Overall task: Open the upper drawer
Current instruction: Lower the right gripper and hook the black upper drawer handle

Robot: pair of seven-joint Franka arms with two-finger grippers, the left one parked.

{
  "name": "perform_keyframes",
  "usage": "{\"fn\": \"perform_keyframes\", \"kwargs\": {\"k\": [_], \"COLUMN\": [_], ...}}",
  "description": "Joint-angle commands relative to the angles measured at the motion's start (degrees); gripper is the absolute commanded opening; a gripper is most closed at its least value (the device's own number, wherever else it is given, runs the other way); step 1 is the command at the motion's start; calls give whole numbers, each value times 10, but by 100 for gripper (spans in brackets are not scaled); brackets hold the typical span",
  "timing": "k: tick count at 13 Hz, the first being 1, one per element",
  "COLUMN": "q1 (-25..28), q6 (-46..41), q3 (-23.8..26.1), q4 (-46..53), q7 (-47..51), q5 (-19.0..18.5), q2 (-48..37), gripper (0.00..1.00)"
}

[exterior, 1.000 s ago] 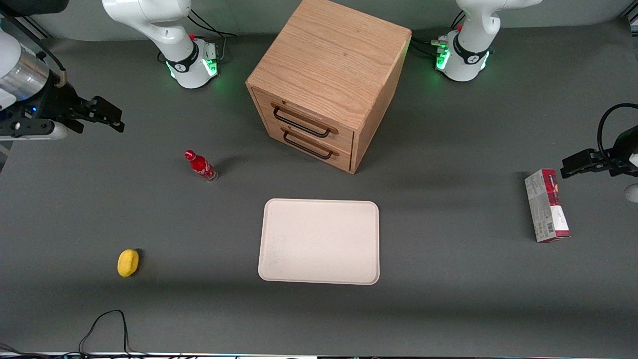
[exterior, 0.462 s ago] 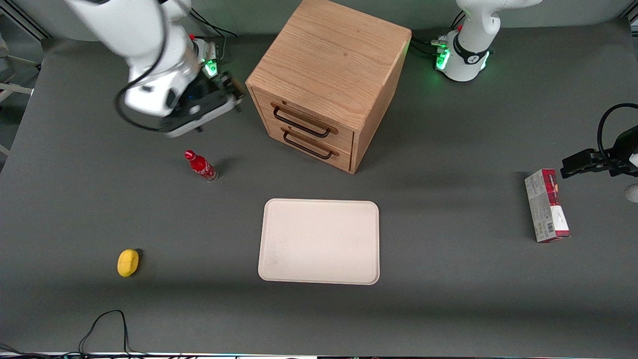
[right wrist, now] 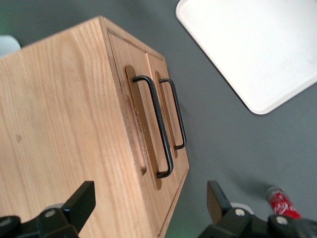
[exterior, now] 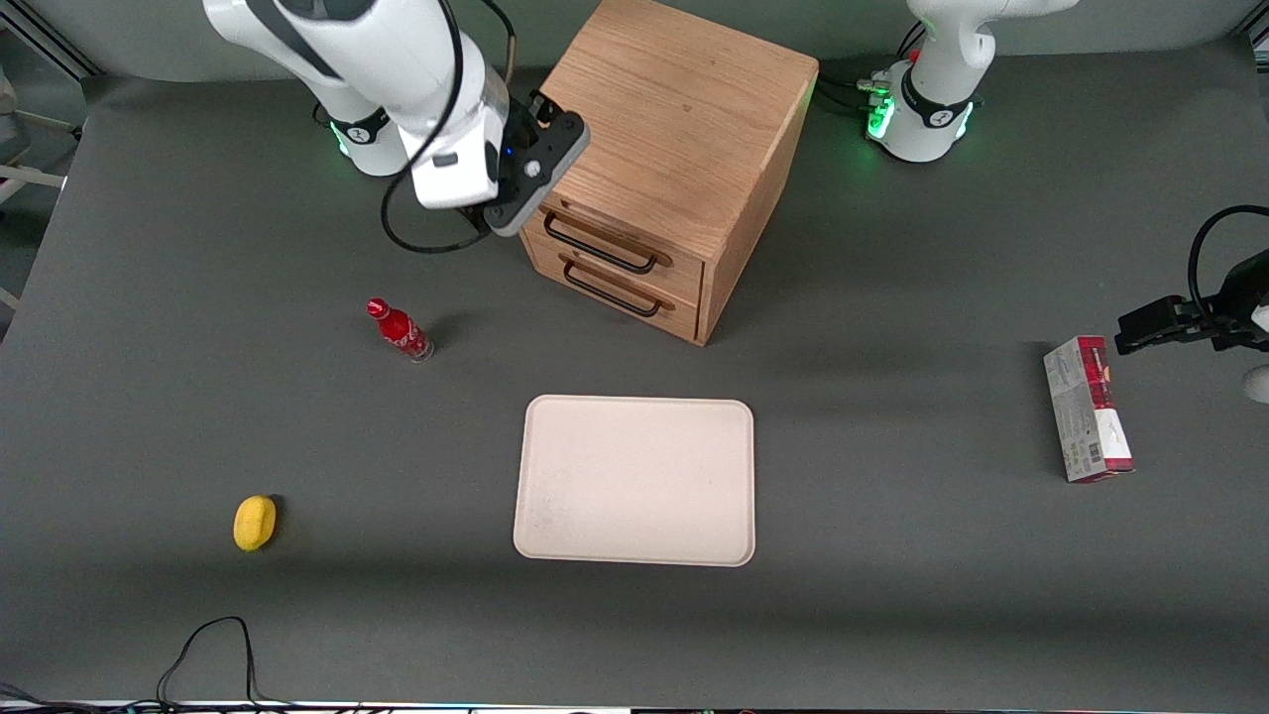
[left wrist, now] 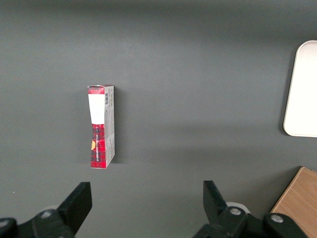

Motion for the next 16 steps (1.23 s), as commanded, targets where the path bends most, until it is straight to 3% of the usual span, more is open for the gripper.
{"fn": "perform_keyframes", "kwargs": {"k": [1, 3, 5, 14, 16], "q1": [0, 7, 10, 21, 20], "q6": [40, 89, 129, 164, 164], "q3": [5, 6, 6, 7, 7], "q4": [-29, -66, -96, -102, -96], "q7": [-53, -57, -60, -60, -64], "q5": [16, 15, -12, -78, -116], "q2": [49, 67, 80, 132, 143], "gripper": [100, 100, 100, 100, 100]}}
